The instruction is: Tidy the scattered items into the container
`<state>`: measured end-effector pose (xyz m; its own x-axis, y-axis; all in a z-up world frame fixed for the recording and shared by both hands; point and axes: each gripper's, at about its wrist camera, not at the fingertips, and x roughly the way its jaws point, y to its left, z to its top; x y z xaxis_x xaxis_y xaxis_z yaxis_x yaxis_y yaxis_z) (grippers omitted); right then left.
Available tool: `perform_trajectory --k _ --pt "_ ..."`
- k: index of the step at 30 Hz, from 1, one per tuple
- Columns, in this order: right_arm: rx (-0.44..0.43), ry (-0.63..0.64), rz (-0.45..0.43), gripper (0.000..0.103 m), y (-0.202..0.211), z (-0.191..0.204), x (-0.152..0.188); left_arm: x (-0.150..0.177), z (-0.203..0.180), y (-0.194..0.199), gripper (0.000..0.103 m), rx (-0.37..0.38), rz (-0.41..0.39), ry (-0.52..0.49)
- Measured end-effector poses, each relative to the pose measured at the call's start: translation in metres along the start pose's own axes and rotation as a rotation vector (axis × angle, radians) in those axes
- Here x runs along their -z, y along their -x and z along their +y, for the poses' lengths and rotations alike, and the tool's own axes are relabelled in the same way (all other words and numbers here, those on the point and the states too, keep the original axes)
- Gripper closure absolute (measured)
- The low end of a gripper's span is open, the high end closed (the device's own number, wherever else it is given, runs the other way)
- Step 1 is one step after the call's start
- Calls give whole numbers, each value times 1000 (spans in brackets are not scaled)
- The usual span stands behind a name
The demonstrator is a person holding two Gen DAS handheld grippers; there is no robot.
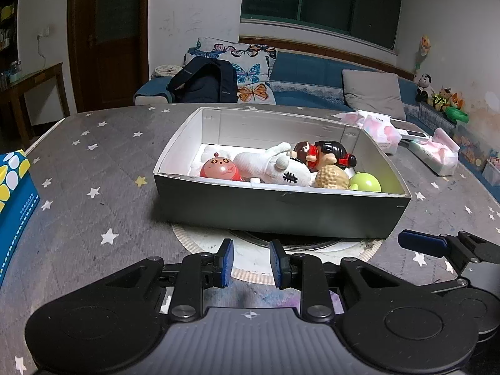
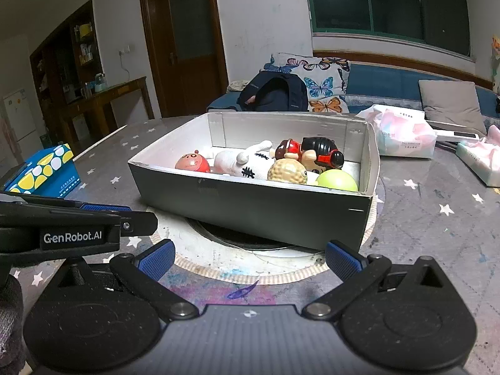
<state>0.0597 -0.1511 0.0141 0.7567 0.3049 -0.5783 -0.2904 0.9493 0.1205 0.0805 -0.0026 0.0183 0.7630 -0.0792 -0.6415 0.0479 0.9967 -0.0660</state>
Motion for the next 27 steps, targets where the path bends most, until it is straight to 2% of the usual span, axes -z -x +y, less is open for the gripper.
perform_trajectory --k 27 --pt "-9 -14 29 0 -22 -2 -6 -10 -1 -21 76 -4 7 -28"
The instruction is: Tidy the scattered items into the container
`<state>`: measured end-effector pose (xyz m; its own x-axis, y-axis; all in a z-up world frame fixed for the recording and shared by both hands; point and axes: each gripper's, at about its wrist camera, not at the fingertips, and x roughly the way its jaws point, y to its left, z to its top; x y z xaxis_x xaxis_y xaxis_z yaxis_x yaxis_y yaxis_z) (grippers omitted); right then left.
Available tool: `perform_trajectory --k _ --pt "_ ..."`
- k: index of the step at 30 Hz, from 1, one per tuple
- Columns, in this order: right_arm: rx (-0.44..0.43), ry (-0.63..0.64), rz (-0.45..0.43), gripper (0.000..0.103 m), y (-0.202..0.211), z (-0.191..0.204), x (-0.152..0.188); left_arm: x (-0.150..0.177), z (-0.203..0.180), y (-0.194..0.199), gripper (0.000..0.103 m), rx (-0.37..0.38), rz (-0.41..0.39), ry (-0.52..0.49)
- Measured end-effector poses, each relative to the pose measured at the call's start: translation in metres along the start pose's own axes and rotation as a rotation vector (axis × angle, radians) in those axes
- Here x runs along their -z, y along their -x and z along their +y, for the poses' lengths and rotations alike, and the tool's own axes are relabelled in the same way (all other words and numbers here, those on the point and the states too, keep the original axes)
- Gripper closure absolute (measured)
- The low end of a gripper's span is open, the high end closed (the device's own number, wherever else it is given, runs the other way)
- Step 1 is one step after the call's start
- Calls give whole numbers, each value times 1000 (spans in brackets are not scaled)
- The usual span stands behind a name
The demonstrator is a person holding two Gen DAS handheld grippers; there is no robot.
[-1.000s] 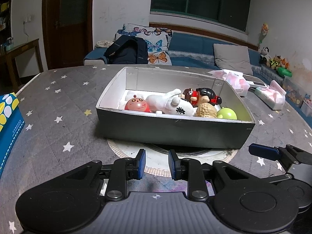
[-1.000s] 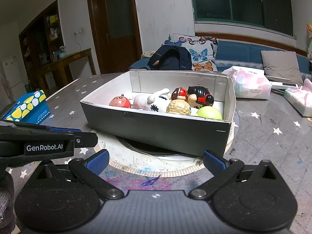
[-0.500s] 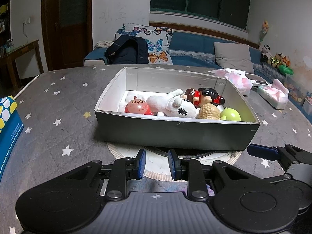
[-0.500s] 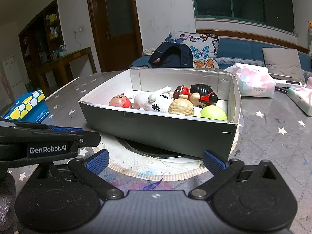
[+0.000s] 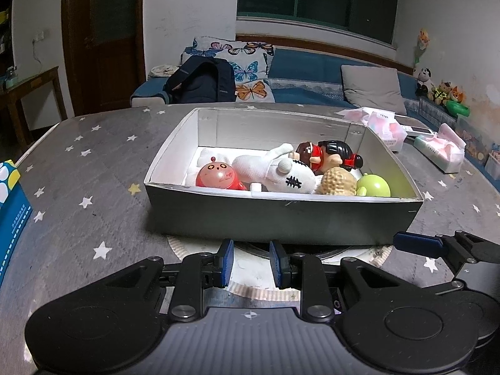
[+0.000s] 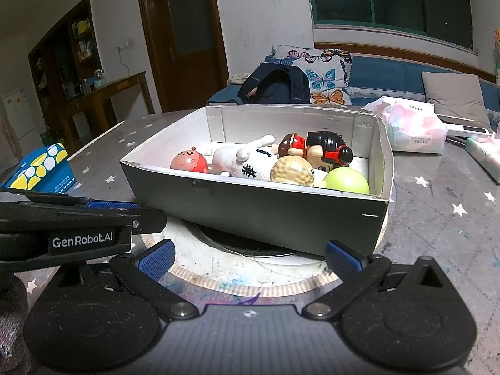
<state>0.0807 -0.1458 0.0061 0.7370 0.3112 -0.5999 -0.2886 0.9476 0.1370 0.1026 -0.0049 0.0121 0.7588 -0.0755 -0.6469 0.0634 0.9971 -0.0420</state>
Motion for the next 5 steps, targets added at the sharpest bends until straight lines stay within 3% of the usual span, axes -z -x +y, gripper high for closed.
perform_trajectory --k 5 --pt "2 -3 0 0 -4 -2 -2 -3 0 -5 76 7 -1 -3"
